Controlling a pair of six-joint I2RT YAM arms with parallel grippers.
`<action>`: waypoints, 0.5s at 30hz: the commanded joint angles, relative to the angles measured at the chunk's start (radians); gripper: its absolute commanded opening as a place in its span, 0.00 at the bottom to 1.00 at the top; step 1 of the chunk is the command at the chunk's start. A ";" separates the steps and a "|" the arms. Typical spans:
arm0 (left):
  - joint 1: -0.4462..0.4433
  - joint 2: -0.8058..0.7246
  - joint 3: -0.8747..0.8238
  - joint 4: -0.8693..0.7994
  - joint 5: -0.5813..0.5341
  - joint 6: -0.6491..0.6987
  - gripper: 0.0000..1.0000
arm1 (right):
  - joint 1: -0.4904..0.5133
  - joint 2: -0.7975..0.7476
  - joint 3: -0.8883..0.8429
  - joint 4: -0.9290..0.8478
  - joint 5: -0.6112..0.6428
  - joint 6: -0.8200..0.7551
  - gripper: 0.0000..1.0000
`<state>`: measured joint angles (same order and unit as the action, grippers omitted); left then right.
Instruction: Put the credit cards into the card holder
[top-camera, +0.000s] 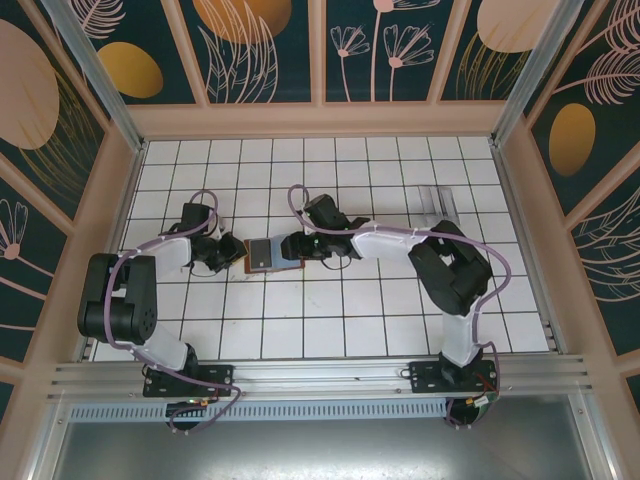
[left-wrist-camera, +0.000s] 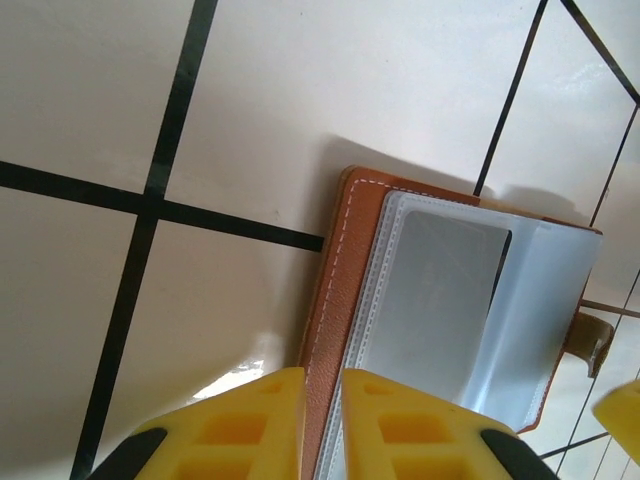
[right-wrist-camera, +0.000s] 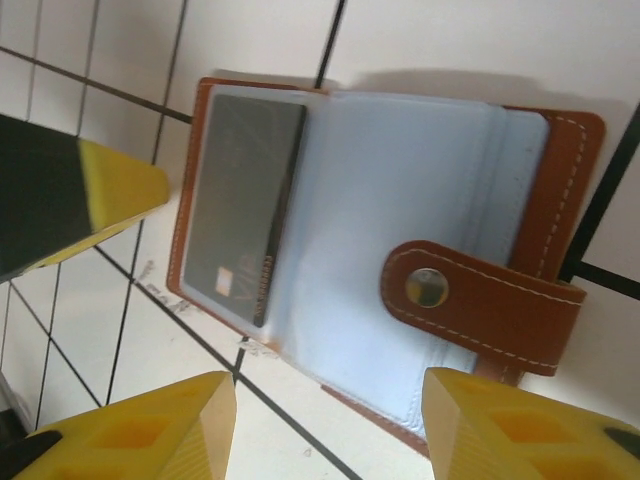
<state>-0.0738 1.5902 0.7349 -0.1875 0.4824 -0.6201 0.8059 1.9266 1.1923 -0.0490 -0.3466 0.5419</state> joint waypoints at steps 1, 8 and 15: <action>-0.003 0.002 -0.013 0.017 0.029 -0.006 0.19 | 0.003 0.041 0.031 0.004 0.041 0.052 0.51; -0.003 -0.031 -0.042 0.042 0.031 -0.030 0.19 | 0.003 0.083 0.043 0.022 -0.011 0.051 0.44; -0.003 -0.029 -0.059 0.057 0.058 -0.043 0.18 | 0.004 0.086 0.058 0.002 -0.010 0.034 0.31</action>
<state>-0.0738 1.5787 0.6857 -0.1452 0.5140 -0.6487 0.8059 1.9949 1.2133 -0.0414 -0.3412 0.5831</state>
